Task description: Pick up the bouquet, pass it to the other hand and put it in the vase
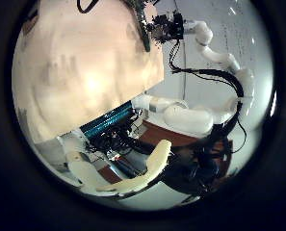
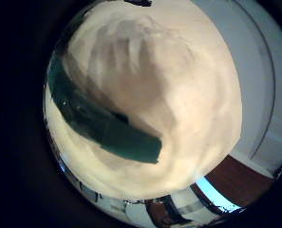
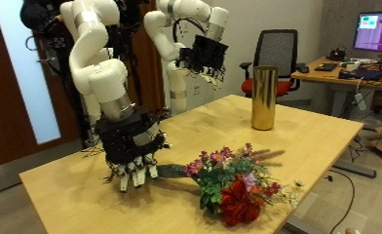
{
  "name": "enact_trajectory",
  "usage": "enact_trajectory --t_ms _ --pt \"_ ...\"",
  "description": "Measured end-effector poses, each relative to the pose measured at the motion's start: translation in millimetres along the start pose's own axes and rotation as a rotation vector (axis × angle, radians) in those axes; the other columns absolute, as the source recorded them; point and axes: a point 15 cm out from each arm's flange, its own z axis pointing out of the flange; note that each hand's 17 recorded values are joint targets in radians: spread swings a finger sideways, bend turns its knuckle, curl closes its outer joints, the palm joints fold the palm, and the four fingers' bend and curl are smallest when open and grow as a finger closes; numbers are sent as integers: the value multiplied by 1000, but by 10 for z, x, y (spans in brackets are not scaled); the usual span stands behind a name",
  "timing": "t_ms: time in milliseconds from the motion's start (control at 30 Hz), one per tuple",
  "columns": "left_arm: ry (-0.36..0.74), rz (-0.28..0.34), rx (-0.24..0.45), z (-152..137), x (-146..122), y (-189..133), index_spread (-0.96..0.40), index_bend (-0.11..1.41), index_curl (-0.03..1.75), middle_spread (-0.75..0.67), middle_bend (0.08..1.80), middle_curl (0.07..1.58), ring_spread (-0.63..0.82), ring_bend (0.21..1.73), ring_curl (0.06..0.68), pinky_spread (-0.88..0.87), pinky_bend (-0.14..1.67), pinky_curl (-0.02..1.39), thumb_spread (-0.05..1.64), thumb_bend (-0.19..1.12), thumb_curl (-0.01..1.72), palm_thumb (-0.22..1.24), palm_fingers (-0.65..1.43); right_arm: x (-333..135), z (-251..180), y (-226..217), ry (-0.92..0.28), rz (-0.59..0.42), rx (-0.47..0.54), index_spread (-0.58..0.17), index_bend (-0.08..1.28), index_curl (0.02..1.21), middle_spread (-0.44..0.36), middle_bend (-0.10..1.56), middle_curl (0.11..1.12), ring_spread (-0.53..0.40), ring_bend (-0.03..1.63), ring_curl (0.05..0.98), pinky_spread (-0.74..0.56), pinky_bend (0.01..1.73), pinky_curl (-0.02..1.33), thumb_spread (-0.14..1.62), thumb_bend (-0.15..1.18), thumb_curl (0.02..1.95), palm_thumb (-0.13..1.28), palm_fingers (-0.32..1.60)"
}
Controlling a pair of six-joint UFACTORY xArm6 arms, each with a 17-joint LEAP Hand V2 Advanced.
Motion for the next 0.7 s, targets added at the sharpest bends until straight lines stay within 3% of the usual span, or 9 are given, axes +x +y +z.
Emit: enact_trajectory --t_ms 700 --pt "0 -10 -2 8 18 13 331 163 280 531 205 318 644 485 217 573 199 311 822 -35 314 176 19 -33 288 -69 16 -30 9 -72 143 238 271 203 328 255 411 263 348 408 325 1100 -22 287 333 9"
